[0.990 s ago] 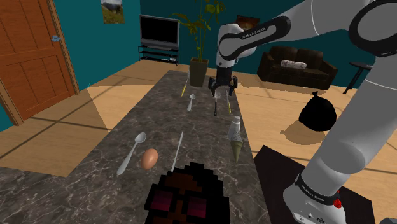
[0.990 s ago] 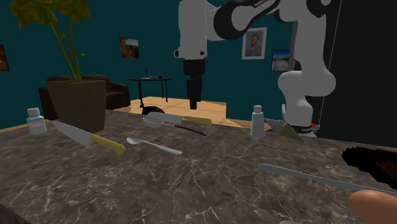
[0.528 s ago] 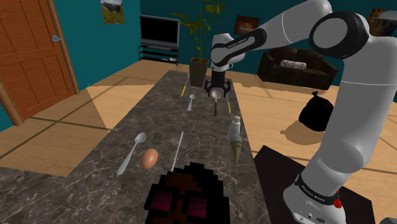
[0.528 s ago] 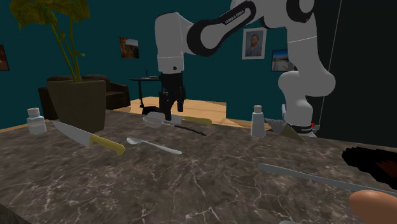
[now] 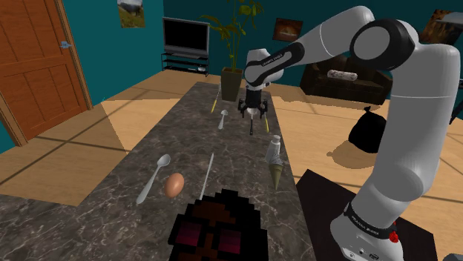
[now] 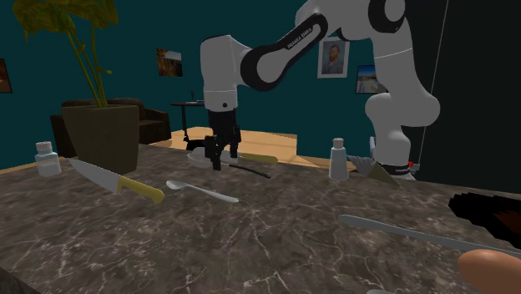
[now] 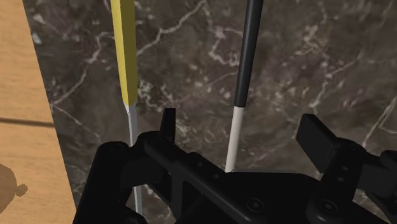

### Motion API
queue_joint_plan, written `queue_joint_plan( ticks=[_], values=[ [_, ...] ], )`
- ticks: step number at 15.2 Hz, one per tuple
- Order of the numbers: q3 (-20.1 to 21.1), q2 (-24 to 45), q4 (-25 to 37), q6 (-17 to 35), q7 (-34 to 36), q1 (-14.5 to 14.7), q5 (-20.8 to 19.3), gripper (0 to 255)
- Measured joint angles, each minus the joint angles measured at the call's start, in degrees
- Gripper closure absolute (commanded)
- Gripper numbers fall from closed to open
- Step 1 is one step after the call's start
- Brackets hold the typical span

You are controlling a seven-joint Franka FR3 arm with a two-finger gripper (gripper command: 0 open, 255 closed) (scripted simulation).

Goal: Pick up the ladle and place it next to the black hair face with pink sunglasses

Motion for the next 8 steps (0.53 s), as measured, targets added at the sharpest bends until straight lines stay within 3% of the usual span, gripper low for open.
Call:
queue_joint_plan(
  ticks=[7,8],
  values=[
    [-0.04,0.53,-0.32,0.88,-0.01,-0.07,-0.03,0],
    [-0.04,0.53,-0.32,0.88,-0.01,-0.07,-0.03,255]
  ],
)
